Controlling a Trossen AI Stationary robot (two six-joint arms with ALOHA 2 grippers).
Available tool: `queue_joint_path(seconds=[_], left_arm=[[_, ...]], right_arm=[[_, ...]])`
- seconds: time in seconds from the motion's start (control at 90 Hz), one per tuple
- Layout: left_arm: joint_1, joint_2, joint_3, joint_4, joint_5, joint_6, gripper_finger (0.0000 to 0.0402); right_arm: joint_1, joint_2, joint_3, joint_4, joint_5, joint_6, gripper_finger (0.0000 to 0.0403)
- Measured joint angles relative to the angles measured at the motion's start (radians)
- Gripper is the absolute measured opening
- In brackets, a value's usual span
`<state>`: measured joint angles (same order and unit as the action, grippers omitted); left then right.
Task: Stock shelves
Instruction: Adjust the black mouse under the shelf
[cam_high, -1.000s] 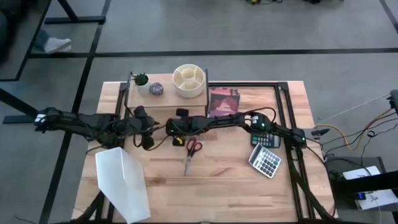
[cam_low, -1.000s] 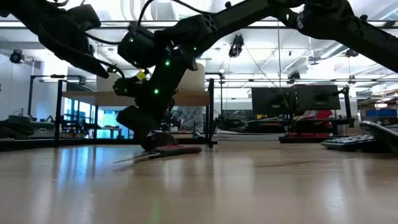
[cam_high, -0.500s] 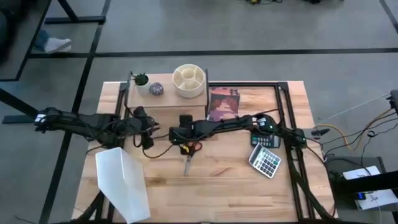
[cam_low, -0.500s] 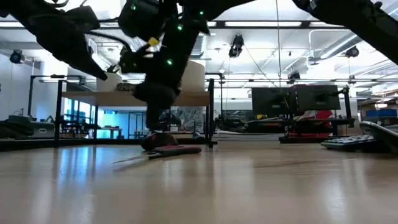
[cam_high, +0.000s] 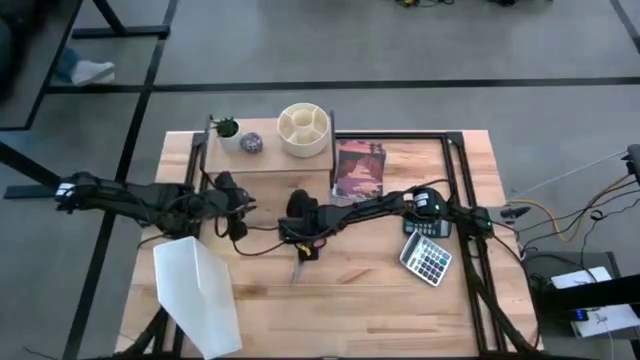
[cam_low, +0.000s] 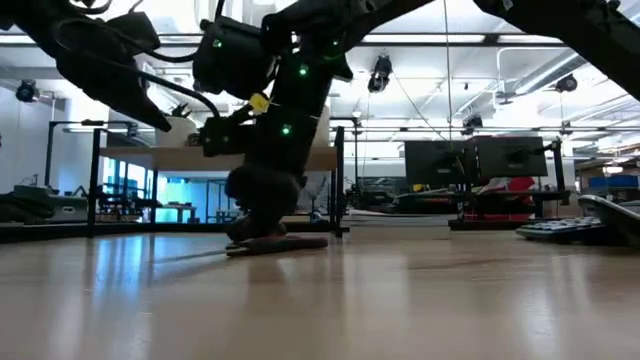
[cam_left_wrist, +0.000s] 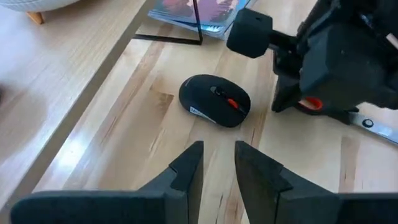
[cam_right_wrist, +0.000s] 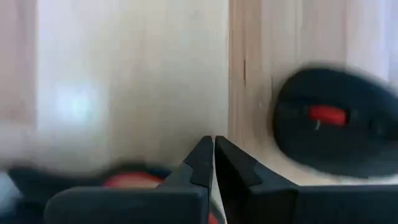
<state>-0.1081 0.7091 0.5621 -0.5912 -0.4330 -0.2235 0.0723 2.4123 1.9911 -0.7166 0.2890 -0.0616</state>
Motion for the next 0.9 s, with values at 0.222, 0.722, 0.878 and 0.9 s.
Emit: queue_joint_path(seconds=[0.222, 0.722, 0.878, 0.9], left_arm=[[0.000, 0.018, -0.015, 0.058, -0.004, -0.007, 0.0075], [0.000, 0.095, -0.025, 0.093, -0.006, -0.010, 0.0075], [0.002, 0.112, -0.025, 0.094, -0.021, -0.013, 0.0075], [0.002, 0.114, -0.025, 0.094, -0.021, -0.013, 0.0075]], right_arm=[[-0.039, 0.000, -0.036, 0.087, 0.026, -0.034, 0.0000], [-0.138, 0.002, -0.085, 0.205, 0.083, -0.173, 0.0000], [-0.161, 0.003, -0.085, 0.219, 0.179, -0.246, 0.0000], [-0.162, 0.003, -0.085, 0.223, 0.183, -0.254, 0.0000]])
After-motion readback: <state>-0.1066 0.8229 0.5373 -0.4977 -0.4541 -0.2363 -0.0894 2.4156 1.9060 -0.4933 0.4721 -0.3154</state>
